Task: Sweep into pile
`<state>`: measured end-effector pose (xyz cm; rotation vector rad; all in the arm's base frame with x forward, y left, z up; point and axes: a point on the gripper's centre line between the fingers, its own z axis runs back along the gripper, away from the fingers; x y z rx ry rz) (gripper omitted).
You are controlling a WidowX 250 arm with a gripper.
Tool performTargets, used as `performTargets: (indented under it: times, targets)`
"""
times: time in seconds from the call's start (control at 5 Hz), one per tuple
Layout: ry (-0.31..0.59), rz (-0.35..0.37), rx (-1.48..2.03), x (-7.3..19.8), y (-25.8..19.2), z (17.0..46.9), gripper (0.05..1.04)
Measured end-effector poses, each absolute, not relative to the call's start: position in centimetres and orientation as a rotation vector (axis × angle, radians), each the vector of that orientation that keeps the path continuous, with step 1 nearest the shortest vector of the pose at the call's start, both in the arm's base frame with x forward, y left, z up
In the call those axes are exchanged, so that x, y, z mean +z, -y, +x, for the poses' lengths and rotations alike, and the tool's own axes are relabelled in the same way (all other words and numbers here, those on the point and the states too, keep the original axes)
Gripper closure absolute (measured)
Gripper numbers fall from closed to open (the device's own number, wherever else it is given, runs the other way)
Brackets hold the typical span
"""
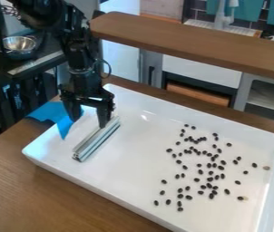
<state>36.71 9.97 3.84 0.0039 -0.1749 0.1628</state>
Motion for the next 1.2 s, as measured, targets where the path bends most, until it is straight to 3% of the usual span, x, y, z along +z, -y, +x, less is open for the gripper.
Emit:
performTargets:
  times: [0.4, 0.8, 1.0, 1.2]
  targets:
    - [0.14, -0.015, 0.154, 2.4, -9.6, 36.4, 0.084]
    - [0.191, -0.032, 0.157, 2.0, -10.0, 37.2, 0.118]
    - [0.177, -0.028, 0.162, 1.4, -10.0, 37.1, 0.238]
    - [0.161, -0.019, 0.163, 1.0, -9.6, 37.0, 0.545]
